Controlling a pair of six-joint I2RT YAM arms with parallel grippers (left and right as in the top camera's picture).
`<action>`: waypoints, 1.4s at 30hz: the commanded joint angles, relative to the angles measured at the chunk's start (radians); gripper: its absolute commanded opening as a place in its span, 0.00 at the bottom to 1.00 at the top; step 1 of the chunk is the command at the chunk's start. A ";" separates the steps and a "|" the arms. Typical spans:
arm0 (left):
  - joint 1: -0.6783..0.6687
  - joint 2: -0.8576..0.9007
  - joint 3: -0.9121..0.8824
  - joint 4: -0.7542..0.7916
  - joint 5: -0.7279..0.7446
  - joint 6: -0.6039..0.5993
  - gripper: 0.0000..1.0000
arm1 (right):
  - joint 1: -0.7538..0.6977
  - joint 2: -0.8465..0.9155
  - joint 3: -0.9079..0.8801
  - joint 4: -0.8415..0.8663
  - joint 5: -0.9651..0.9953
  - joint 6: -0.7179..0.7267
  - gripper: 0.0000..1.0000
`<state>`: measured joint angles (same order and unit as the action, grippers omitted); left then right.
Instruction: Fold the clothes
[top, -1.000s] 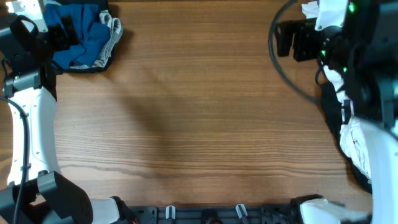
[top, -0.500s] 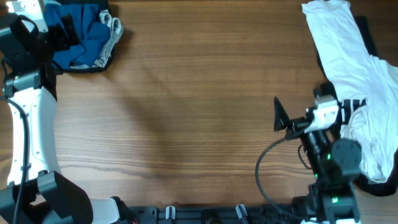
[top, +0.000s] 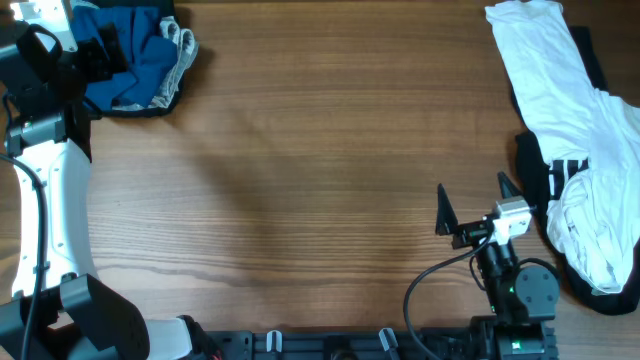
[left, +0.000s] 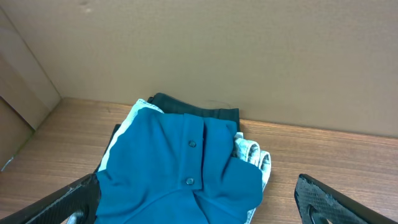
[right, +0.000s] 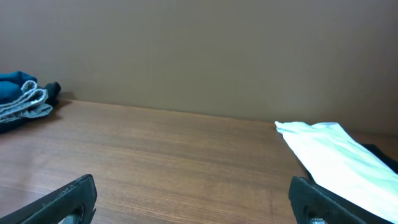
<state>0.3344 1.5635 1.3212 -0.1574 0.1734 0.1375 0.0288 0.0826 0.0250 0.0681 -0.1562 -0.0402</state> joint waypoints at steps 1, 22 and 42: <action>-0.001 0.003 -0.003 0.002 0.009 0.005 1.00 | -0.004 -0.061 -0.020 -0.049 -0.003 -0.009 1.00; -0.001 0.003 -0.003 0.002 0.009 0.005 1.00 | -0.004 -0.069 -0.020 -0.055 -0.002 -0.010 1.00; -0.128 -0.721 -0.570 0.018 0.046 0.008 1.00 | -0.004 -0.069 -0.020 -0.055 -0.002 -0.010 1.00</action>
<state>0.2184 0.9642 0.9680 -0.2310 0.1883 0.1379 0.0288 0.0204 0.0067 0.0120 -0.1562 -0.0402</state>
